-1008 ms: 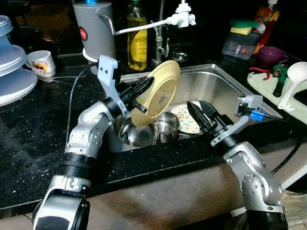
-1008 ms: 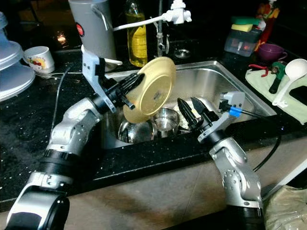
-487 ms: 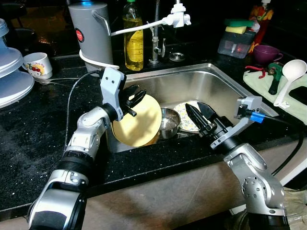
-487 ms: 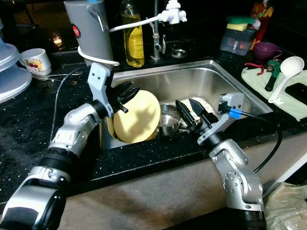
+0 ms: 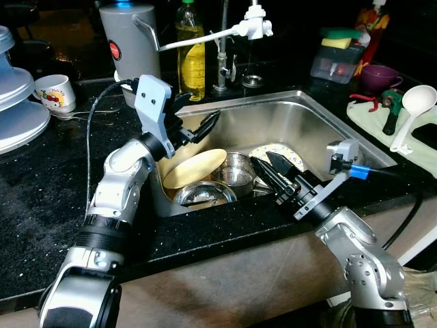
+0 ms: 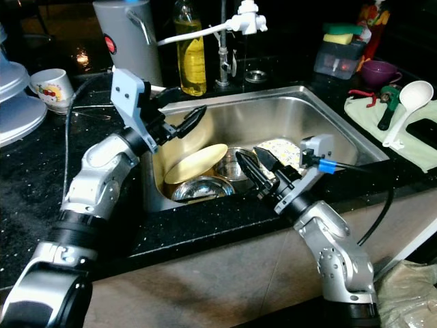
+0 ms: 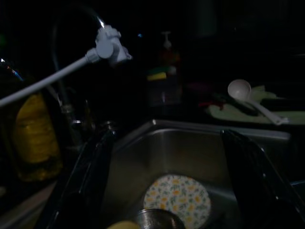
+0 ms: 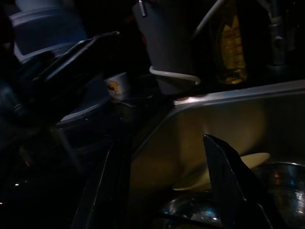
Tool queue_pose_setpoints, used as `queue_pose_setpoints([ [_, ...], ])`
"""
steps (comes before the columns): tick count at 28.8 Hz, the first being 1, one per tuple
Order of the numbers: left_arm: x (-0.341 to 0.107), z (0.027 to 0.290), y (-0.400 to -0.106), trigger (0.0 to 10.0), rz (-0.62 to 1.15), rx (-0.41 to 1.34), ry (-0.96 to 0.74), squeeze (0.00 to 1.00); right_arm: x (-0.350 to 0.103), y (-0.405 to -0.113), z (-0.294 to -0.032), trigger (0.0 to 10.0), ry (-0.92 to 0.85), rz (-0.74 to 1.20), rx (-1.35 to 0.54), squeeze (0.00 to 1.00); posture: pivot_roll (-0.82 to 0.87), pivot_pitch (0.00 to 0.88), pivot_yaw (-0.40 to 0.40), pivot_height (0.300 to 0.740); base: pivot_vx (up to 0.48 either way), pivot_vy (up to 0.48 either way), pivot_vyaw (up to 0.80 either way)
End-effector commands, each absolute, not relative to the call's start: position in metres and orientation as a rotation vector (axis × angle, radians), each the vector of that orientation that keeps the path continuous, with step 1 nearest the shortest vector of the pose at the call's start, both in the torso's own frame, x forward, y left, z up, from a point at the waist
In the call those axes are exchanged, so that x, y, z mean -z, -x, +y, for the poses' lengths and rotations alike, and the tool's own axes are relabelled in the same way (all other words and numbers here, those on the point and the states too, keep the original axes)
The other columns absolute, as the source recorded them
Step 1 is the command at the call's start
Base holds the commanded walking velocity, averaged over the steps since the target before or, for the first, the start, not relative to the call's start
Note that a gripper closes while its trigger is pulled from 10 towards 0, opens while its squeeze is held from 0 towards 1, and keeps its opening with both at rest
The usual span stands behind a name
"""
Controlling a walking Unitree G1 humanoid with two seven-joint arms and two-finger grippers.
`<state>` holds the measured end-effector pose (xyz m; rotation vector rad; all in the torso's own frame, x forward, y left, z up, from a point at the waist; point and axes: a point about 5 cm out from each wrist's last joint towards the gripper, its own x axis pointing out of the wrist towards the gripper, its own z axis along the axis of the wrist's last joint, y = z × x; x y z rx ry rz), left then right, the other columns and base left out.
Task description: Kitchen organization
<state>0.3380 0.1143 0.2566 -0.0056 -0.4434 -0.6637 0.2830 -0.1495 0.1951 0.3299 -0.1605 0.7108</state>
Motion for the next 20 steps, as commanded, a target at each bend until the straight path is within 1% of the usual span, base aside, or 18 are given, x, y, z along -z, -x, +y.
queue_pose_setpoints([
  [1,-0.255,0.109,-0.327,10.0,-0.427,0.668,0.021,0.0,-0.195,-0.282,-0.145,10.0,-0.348,-0.156,-0.737,0.0,-0.08,0.0,-0.014,0.74,0.0,0.0,0.0],
  [4,-0.251,0.104,-0.313,10.0,-0.412,0.662,0.038,0.0,-0.193,-0.284,-0.14,10.0,-0.365,-0.154,-0.746,0.0,-0.07,0.0,-0.019,0.74,-0.17,0.0,0.0],
  [7,-0.247,0.1,-0.307,10.0,-0.398,0.666,0.043,0.0,-0.191,-0.287,-0.136,10.0,-0.378,-0.15,-0.753,0.0,-0.05,0.0,-0.027,0.74,-0.261,0.0,0.0],
  [20,-0.232,0.1,-0.29,10.0,-0.302,0.654,0.048,0.0,-0.186,-0.289,-0.125,10.0,-0.4,-0.139,-0.775,0.0,-0.04,0.0,-0.028,0.74,-0.263,0.0,0.0],
])
